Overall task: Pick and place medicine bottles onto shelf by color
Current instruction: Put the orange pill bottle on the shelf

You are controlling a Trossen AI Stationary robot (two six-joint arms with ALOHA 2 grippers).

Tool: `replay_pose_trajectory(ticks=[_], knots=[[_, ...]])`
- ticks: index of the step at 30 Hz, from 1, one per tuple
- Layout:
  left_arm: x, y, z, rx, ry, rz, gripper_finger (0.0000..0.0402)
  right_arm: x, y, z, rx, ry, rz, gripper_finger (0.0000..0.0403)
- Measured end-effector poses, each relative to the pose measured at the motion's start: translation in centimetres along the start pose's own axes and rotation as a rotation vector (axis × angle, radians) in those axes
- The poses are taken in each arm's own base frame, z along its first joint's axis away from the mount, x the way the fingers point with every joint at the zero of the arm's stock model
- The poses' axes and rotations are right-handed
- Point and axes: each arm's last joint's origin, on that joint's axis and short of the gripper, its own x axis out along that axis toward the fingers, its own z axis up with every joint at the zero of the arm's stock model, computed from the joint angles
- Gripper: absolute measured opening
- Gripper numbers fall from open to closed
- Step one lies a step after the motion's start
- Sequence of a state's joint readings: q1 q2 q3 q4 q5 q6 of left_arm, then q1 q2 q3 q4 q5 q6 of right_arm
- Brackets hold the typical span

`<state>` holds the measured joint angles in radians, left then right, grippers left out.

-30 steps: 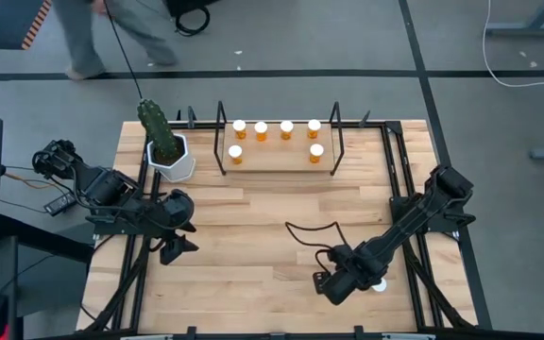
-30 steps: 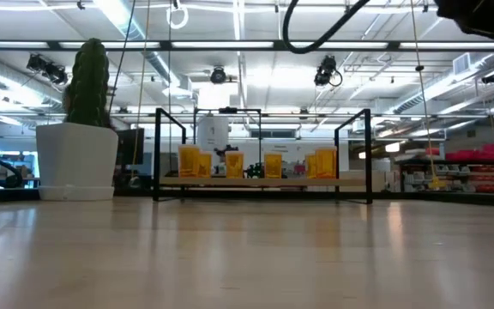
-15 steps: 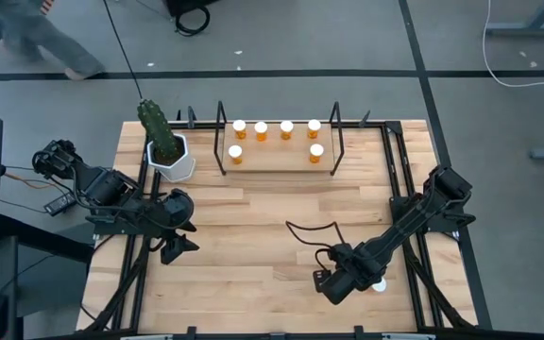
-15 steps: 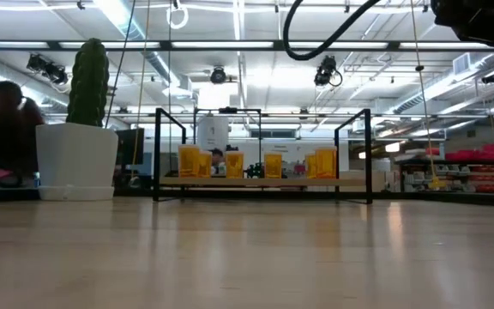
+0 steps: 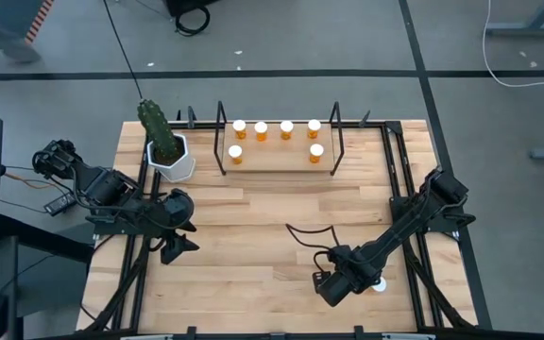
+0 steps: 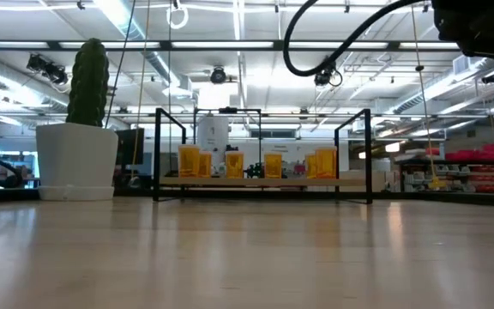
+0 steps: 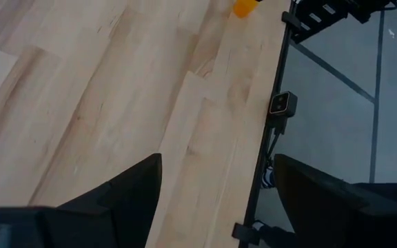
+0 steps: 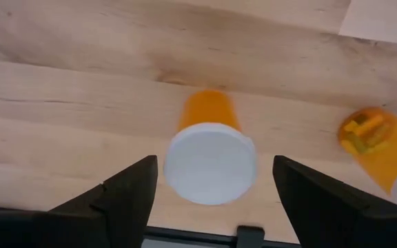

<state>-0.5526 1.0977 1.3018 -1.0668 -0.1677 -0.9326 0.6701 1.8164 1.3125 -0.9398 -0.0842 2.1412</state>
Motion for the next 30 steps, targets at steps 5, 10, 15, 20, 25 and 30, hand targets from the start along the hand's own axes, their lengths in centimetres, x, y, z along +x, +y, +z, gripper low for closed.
replay_pose_trajectory(ticks=[5, 10, 15, 20, 25, 30], knots=[[0.0, 0.0, 0.0, 0.001, 0.000, 0.000, 0.0281, 0.4, 0.2, -0.1, 0.004, 0.009, 0.003, 0.0296], [0.0, 0.0, 0.0, 0.001, 0.000, 0.000, 0.0281, 1.0, 0.6, 0.1, 0.007, 0.005, -0.006, 0.0296], [0.0, 0.0, 0.0, 0.002, 0.001, 0.001, 0.0281, 1.8, 0.8, 0.1, 0.010, 0.030, -0.036, 0.0292], [0.0, 0.0, 0.0, 0.002, 0.001, 0.001, 0.0281, 2.3, 1.1, -0.1, 0.016, 0.039, -0.029, 0.0278], [0.0, 0.0, 0.0, 0.002, 0.002, 0.002, 0.0281, 2.1, 0.8, 0.1, 0.013, 0.030, -0.046, 0.0265], [0.0, 0.0, 0.0, 0.002, 0.002, 0.002, 0.0281, 2.1, 0.9, 0.0, 0.010, 0.041, -0.043, 0.0256]])
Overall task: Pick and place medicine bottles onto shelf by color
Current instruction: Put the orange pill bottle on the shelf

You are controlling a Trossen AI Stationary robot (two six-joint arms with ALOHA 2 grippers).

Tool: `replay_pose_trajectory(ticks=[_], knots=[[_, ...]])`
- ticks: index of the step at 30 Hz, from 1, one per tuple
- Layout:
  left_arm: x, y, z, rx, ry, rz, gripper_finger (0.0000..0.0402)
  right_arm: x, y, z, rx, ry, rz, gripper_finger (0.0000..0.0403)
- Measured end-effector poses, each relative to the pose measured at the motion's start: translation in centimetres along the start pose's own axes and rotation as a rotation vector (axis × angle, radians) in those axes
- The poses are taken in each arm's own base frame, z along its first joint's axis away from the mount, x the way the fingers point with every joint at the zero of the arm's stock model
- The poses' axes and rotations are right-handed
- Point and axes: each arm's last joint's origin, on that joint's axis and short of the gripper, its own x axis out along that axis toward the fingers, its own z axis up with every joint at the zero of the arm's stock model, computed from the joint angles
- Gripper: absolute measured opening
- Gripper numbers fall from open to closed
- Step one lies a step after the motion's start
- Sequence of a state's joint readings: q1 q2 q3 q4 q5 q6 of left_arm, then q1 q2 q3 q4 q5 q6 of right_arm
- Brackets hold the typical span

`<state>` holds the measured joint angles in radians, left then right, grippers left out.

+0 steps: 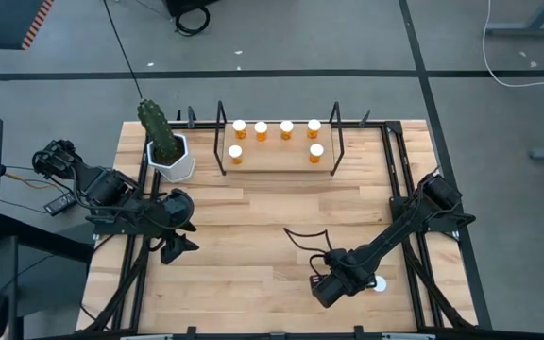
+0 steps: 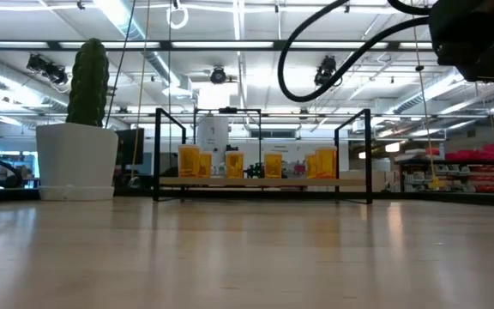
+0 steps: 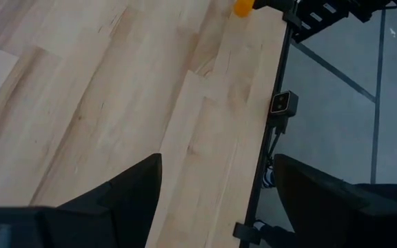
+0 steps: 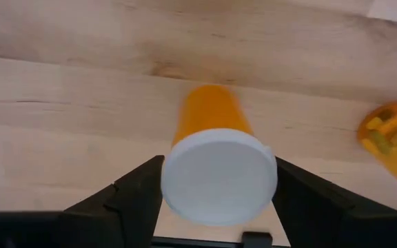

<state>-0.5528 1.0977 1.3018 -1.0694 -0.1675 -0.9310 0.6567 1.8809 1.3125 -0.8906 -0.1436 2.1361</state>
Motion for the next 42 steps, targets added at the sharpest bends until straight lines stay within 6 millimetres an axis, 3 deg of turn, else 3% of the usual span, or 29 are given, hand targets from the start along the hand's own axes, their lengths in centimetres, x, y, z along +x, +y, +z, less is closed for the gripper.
replay_pose_trajectory(ticks=[17, 24, 31, 37, 42], knots=[[0.0, 0.0, 0.0, 0.000, 0.000, 0.000, 0.0281, 0.0, -0.1, 0.1, -0.055, -0.005, -0.014, 0.0223], [0.0, 0.0, 0.0, 0.001, 0.000, 0.000, 0.0281, -1.4, 1.6, 1.5, -0.104, 0.018, 0.025, 0.0223], [0.0, 0.0, 0.0, 0.005, 0.000, 0.000, 0.0281, -3.9, 4.8, 6.2, -0.188, -0.010, 0.096, 0.0222], [0.0, 0.0, 0.0, 0.011, 0.000, 0.000, 0.0281, -7.5, 7.3, 12.4, -0.286, -0.084, 0.166, 0.0222], [0.0, 0.0, 0.0, 0.000, 0.001, -0.001, 0.0281, -11.0, 8.1, 17.8, -0.391, -0.172, 0.181, 0.0222]])
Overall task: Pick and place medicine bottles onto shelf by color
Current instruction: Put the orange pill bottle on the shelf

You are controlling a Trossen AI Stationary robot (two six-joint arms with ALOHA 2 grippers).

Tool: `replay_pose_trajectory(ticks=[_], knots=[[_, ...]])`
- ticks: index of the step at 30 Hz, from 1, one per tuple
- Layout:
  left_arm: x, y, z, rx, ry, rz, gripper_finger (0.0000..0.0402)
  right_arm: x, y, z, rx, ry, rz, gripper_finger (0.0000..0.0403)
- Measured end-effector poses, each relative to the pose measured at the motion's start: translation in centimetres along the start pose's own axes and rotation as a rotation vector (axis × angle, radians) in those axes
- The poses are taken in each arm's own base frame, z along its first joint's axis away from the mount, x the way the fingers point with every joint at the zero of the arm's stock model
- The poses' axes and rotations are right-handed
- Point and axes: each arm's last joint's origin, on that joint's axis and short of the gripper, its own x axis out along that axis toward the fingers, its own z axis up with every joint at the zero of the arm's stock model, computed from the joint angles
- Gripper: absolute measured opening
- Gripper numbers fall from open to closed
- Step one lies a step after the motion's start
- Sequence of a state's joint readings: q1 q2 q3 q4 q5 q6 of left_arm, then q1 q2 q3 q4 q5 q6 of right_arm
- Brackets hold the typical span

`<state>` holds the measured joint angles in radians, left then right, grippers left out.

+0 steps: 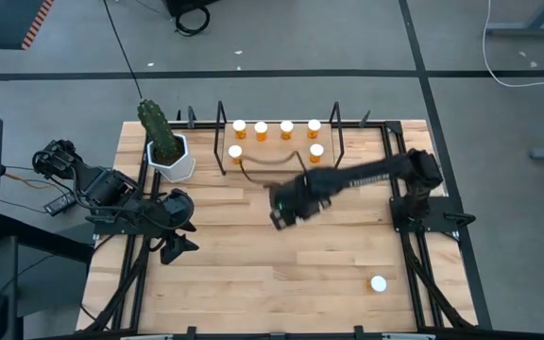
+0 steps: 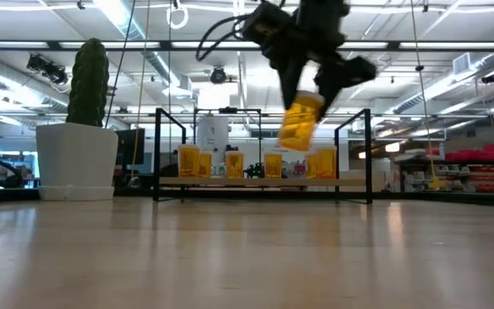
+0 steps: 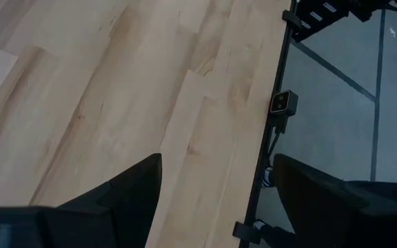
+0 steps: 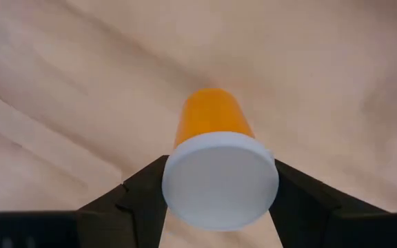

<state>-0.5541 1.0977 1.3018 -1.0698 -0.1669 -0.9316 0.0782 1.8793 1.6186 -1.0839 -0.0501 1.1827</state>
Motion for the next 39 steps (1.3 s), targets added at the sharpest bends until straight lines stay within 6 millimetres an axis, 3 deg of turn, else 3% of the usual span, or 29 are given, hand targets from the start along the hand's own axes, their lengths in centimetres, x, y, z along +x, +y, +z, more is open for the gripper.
replay_pose_trajectory(ticks=[5, 11, 21, 28, 39], knots=[[0.0, 0.0, 0.0, -0.029, 0.000, 0.000, 0.0281, -2.8, -1.1, 5.1, -0.110, -0.077, 0.054, 0.0222], [0.0, 0.0, 0.0, -0.112, -0.012, 0.009, 0.0281, -4.7, -2.9, 9.4, -0.204, -0.141, 0.056, 0.0222], [0.1, 0.5, 0.7, -0.234, -0.077, 0.049, 0.0281, -3.4, -2.2, 14.4, -0.364, -0.045, -0.093, 0.0222], [0.1, 0.6, 0.8, -0.278, -0.082, 0.051, 0.0281, -3.0, -4.2, 17.7, -0.321, -0.022, -0.182, 0.0222], [0.1, 0.6, 0.8, -0.320, -0.082, 0.050, 0.0281, -2.1, -7.2, 19.9, -0.246, 0.011, -0.212, 0.0222]])
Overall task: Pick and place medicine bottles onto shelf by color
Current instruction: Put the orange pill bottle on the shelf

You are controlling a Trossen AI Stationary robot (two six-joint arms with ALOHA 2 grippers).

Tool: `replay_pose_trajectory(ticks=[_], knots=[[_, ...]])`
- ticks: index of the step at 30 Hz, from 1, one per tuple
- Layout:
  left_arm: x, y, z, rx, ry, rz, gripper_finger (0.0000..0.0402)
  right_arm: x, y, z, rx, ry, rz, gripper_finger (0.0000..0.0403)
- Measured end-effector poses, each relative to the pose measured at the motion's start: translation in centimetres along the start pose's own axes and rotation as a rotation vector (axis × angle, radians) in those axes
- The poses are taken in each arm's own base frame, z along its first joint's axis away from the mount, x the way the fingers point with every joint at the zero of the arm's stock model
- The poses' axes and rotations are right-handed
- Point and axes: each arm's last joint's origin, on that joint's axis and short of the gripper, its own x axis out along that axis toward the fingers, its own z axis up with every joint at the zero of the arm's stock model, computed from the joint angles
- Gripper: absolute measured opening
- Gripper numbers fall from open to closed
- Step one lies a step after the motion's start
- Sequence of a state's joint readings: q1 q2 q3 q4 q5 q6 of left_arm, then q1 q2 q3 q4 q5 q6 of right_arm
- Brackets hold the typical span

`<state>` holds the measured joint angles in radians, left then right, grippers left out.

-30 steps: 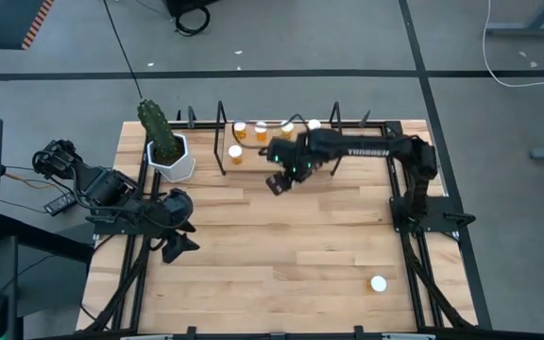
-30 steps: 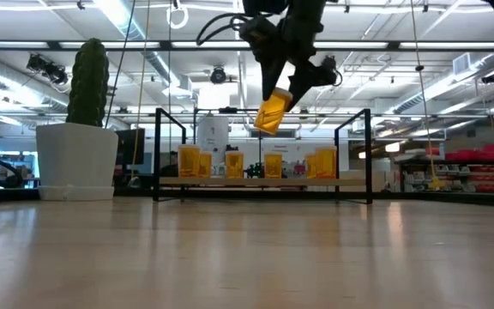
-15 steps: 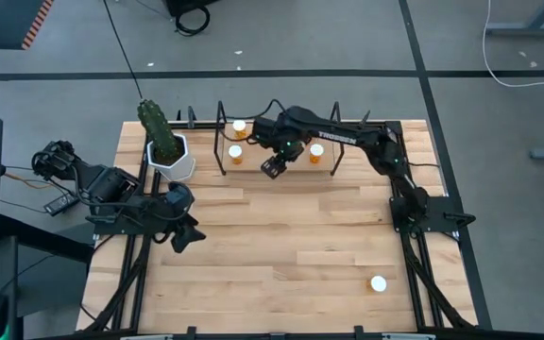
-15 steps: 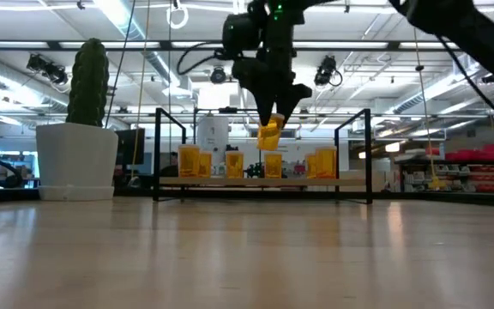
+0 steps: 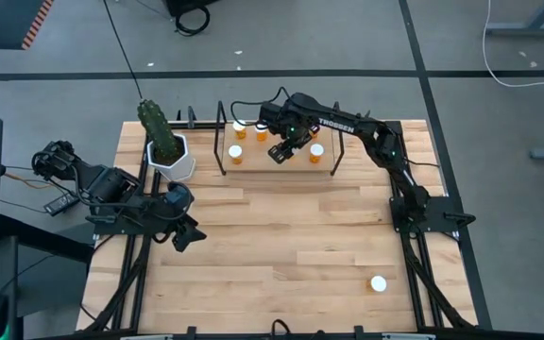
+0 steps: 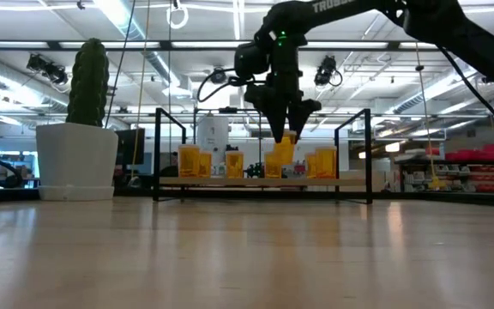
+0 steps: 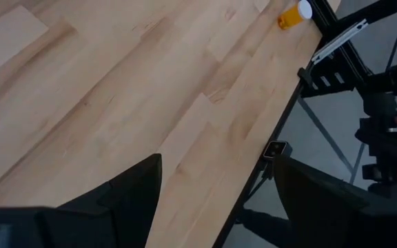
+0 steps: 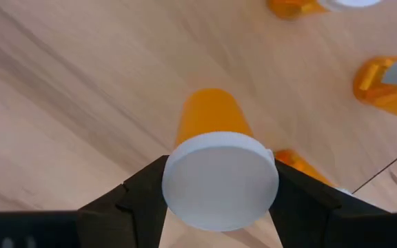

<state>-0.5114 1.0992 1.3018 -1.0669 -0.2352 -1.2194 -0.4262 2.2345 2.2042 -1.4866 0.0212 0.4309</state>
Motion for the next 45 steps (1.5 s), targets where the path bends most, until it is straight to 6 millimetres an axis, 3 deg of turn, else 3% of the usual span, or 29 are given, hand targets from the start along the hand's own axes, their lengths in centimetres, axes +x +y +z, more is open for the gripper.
replay_pose_trajectory(ticks=[8, 14, 45], knots=[[0.0, 0.0, 0.0, 0.002, 0.000, 0.001, 0.0281, 0.1, 0.1, 0.2, 0.017, -0.004, 0.034, 0.0222], [0.0, 0.0, 0.0, 0.008, 0.001, 0.001, 0.0281, 1.7, 0.1, 0.3, 0.042, 0.078, 0.024, 0.0222], [0.0, 0.0, 0.0, 0.012, 0.004, -0.002, 0.0281, 1.5, -0.4, 1.0, 0.077, 0.021, 0.029, 0.0222]])
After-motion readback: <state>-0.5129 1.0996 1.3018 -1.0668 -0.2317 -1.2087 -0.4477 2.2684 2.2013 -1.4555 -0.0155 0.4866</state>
